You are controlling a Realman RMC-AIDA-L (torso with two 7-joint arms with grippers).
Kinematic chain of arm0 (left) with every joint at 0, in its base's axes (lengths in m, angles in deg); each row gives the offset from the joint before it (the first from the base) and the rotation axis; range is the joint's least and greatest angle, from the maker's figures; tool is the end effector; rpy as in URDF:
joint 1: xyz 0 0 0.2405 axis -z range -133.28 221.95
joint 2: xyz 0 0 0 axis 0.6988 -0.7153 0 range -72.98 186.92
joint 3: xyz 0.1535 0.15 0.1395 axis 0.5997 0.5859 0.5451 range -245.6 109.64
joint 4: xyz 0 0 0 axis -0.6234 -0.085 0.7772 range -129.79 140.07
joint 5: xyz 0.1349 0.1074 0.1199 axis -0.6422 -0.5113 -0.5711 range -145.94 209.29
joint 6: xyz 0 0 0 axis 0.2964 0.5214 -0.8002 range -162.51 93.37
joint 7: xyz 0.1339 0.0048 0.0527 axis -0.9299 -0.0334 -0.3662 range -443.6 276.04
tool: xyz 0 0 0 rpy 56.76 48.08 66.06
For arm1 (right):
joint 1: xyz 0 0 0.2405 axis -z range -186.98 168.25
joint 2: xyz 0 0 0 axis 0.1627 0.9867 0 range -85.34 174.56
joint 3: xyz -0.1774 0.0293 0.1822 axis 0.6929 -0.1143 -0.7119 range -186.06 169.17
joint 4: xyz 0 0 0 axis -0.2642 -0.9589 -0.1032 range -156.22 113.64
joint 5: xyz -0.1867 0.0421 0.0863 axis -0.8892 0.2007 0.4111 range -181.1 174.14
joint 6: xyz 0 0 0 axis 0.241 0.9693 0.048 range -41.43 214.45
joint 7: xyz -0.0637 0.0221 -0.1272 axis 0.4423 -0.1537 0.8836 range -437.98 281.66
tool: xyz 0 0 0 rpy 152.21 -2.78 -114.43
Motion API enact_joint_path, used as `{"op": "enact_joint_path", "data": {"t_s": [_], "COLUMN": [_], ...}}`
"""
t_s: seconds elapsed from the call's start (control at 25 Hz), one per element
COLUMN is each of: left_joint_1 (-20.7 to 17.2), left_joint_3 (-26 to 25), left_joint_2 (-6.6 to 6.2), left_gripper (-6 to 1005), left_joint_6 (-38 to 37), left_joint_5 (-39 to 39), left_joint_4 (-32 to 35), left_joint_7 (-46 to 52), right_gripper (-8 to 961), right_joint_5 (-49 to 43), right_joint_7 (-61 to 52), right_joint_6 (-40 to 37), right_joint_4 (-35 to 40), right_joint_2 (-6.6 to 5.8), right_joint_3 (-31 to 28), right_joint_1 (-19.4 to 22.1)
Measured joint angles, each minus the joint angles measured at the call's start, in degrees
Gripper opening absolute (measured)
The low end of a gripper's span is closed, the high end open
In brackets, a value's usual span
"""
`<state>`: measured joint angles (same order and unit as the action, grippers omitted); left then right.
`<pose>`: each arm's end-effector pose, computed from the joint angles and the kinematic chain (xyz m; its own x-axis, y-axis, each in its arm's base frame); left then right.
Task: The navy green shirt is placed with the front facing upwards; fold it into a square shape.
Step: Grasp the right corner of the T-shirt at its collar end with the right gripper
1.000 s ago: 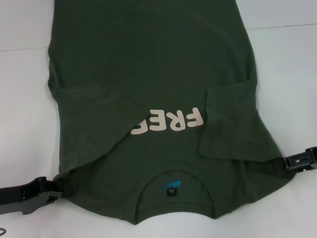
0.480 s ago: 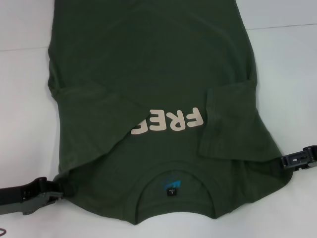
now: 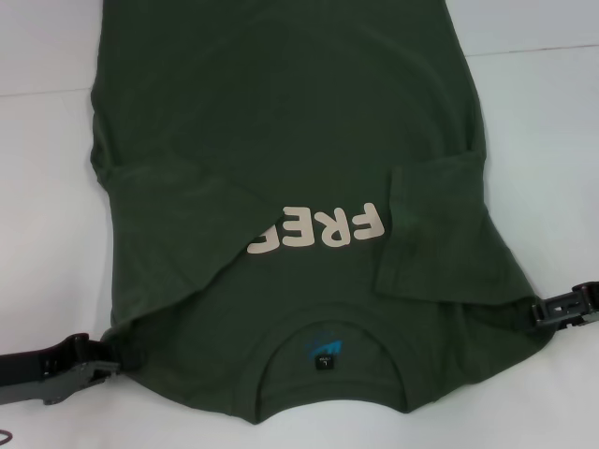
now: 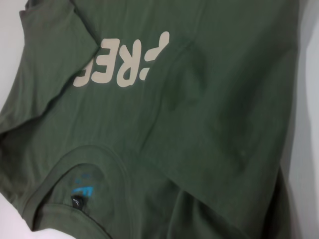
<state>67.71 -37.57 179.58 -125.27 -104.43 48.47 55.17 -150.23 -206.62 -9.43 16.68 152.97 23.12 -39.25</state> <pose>-0.3262 0.2720 -0.0110 -0.0923 0.9559 0.2787 0.9835 0.0438 0.1756 0.3525 0.2953 0.0700 0.1996 -0.9721 -0.1235 -0.9777 -0.1893 -0.0907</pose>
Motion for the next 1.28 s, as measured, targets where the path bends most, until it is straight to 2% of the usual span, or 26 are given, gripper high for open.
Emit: {"op": "enact_joint_path", "data": {"t_s": [0.32, 0.64, 0.88, 1.08, 1.28], "left_joint_1": [0.0, 0.01, 0.0, 0.0, 0.0], "left_joint_3": [0.0, 0.0, 0.0, 0.0, 0.0], "left_joint_2": [0.0, 0.0, 0.0, 0.0, 0.0], "left_gripper": [23, 24, 24, 23, 23], "left_joint_6": [0.0, -0.11, -0.17, -0.17, -0.33], "left_joint_5": [0.06, 0.06, 0.06, 0.06, 0.06], "left_joint_4": [0.0, 0.0, 0.0, 0.0, 0.0], "left_joint_7": [0.01, 0.08, 0.08, 0.08, 0.11], "right_gripper": [885, 884, 693, 440, 228], "right_joint_5": [-0.03, 0.31, -0.72, -1.28, -1.33], "right_joint_7": [-0.63, -1.58, -1.19, -1.29, -1.42], "right_joint_6": [0.94, 1.03, 1.16, 1.19, 1.24], "right_joint_4": [-0.07, 0.42, -0.03, 0.09, 0.5], "right_joint_2": [0.32, -0.19, -0.06, 0.06, 0.16], "right_joint_3": [0.37, 0.03, 0.47, 0.46, 0.43], "right_joint_1": [-0.4, 0.08, -0.18, -0.26, -0.14]}}
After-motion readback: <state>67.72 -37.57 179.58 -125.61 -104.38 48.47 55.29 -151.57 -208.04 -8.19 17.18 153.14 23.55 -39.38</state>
